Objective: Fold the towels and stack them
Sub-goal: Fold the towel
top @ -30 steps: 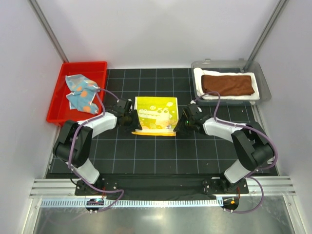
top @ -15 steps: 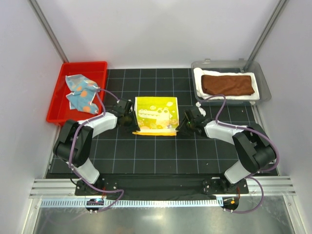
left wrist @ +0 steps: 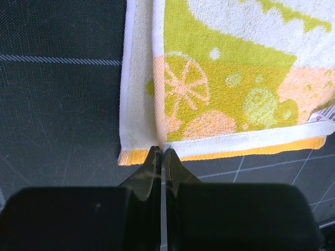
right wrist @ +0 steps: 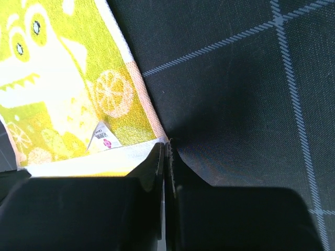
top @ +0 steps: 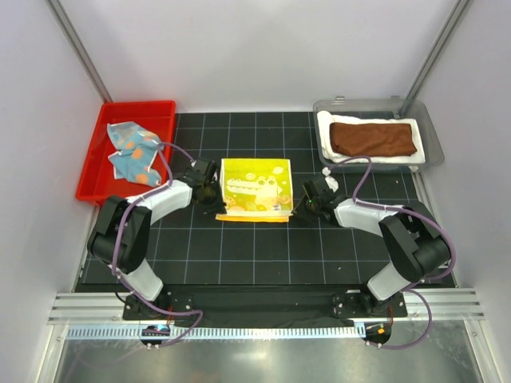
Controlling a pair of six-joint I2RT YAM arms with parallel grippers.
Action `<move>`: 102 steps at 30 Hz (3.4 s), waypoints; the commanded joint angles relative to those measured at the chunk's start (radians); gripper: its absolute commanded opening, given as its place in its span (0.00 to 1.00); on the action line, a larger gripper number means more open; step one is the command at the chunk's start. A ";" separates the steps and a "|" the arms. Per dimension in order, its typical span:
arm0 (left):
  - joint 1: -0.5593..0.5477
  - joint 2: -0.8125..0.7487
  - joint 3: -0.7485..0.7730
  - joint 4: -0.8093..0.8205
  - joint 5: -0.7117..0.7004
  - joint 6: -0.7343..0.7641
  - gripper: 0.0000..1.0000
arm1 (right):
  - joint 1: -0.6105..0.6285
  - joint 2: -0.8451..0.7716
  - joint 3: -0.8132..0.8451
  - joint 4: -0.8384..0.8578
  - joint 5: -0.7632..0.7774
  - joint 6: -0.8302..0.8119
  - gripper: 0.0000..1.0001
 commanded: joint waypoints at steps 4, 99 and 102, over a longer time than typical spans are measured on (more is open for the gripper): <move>0.002 -0.005 0.139 -0.111 -0.051 0.039 0.00 | -0.004 -0.010 0.069 -0.035 -0.005 -0.054 0.01; 0.286 0.734 1.046 -0.439 0.492 0.599 0.32 | -0.211 0.663 1.014 -0.348 -0.679 -0.865 0.24; 0.288 0.736 1.049 -0.449 0.486 0.593 0.33 | -0.215 0.691 1.030 -0.362 -0.659 -0.873 0.24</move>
